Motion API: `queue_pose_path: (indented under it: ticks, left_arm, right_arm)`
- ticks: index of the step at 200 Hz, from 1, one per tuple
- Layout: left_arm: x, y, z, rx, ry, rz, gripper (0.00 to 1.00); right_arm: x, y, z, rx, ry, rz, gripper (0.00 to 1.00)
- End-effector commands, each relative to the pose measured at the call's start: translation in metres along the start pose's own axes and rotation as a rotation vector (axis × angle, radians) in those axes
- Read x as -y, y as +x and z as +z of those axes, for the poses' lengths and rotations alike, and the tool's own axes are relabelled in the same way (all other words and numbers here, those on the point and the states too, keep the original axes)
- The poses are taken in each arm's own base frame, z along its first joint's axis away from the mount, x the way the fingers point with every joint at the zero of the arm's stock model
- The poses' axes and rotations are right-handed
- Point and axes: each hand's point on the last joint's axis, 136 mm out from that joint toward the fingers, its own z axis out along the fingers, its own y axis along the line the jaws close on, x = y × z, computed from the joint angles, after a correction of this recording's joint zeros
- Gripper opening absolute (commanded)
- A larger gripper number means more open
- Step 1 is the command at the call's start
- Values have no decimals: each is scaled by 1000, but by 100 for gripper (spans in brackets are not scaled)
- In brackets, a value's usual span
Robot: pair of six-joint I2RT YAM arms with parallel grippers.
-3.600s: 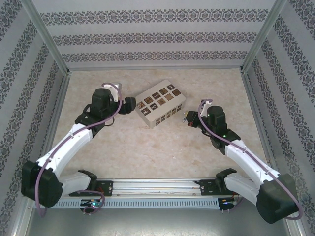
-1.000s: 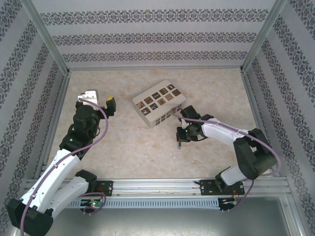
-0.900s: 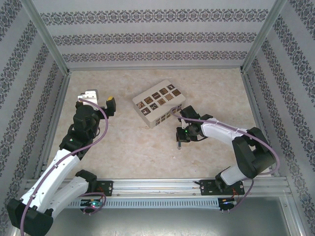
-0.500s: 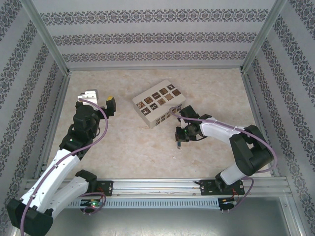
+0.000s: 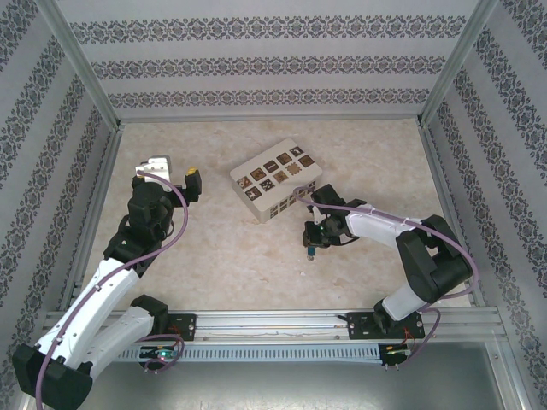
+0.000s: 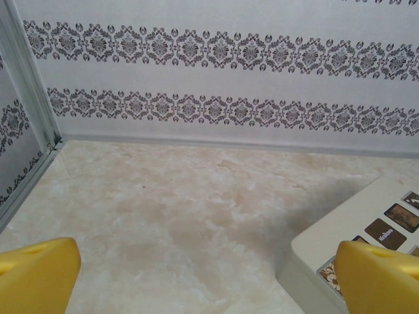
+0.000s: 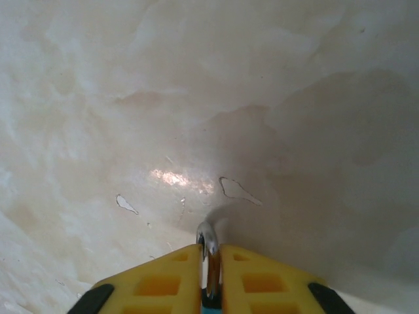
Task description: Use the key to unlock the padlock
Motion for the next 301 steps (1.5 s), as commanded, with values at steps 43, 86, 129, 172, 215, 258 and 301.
queue_pose_path:
  ticks: [43, 86, 129, 172, 215, 258, 301]
  left_arm:
    - [-5, -13, -5, 14, -19, 7, 99]
    - [-5, -7, -2, 12, -20, 6, 99]
    - [-14, 15, 7, -34, -65, 12, 99]
    - [-26, 45, 21, -100, -91, -27, 99]
    - [-51, 80, 35, -199, -150, -126, 99]
    - [-77, 107, 43, -264, -178, -206, 99]
    - [-96, 119, 46, -273, -204, -231, 99]
  right_arm:
    - [10, -5, -27, 72, 46, 7, 27]
    - [16, -17, -58, 185, 60, -4, 35]
    - [27, -41, -101, 359, 84, -18, 44]
    - [47, -60, -146, 540, 148, -11, 55]
    - [75, -76, -191, 728, 231, 2, 71]
    - [103, -89, -210, 859, 291, 22, 89]
    - [133, -97, -199, 955, 319, 42, 98]
